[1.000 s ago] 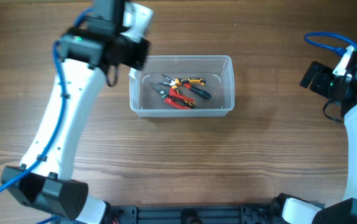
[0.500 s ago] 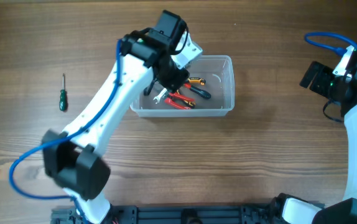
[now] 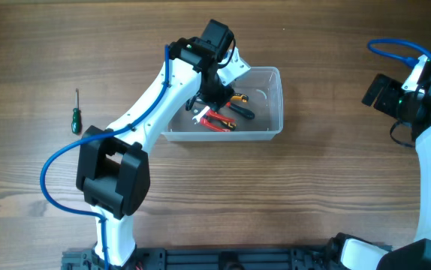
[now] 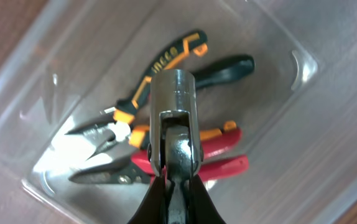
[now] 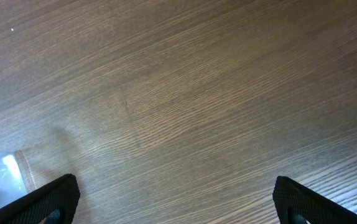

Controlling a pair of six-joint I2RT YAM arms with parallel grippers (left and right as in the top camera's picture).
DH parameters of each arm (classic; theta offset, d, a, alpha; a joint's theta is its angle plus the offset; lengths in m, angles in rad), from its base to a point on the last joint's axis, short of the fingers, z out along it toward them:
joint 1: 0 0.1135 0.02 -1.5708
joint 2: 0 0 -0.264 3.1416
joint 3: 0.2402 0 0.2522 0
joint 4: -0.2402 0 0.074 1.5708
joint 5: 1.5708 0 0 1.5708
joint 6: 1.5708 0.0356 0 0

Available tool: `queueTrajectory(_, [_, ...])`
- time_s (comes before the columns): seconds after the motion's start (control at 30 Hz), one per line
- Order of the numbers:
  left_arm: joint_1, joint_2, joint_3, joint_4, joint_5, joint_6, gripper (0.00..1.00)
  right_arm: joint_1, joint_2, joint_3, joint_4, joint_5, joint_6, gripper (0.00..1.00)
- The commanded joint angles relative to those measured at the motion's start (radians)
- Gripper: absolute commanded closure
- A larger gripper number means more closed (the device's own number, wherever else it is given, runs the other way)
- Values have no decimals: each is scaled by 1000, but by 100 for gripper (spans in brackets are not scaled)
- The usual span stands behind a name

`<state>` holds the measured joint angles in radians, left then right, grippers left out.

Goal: Pack container
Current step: 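Carry the wrench into the container and open the left gripper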

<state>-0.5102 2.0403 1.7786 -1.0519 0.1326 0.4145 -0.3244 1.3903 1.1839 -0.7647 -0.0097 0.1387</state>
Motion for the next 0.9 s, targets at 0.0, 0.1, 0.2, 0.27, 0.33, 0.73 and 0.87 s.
queueTrajectory(0.0, [29, 16, 8, 24, 28, 23, 96, 0, -5, 1, 3, 17, 19, 0])
queueTrajectory(0.1, [50, 19, 7, 23, 46, 14, 96, 0, -5, 1, 2, 17, 19, 0])
queueTrajectory(0.2, [70, 23, 7, 23, 88, 11, 96, 0, -5, 1, 2, 17, 19, 0])
queueTrajectory(0.27, [76, 25, 7, 24, 92, 12, 96, 0, -5, 1, 2, 17, 19, 0])
queueTrajectory(0.33, [78, 29, 7, 23, 95, 12, 96, 0, -5, 1, 2, 17, 19, 0])
queueTrajectory(0.73, [77, 87, 7, 9, 95, 11, 87, 0, -5, 1, 3, 17, 19, 0])
queueTrajectory(0.87, [77, 87, 7, 12, 95, 11, 72, 0, -5, 1, 3, 17, 19, 0])
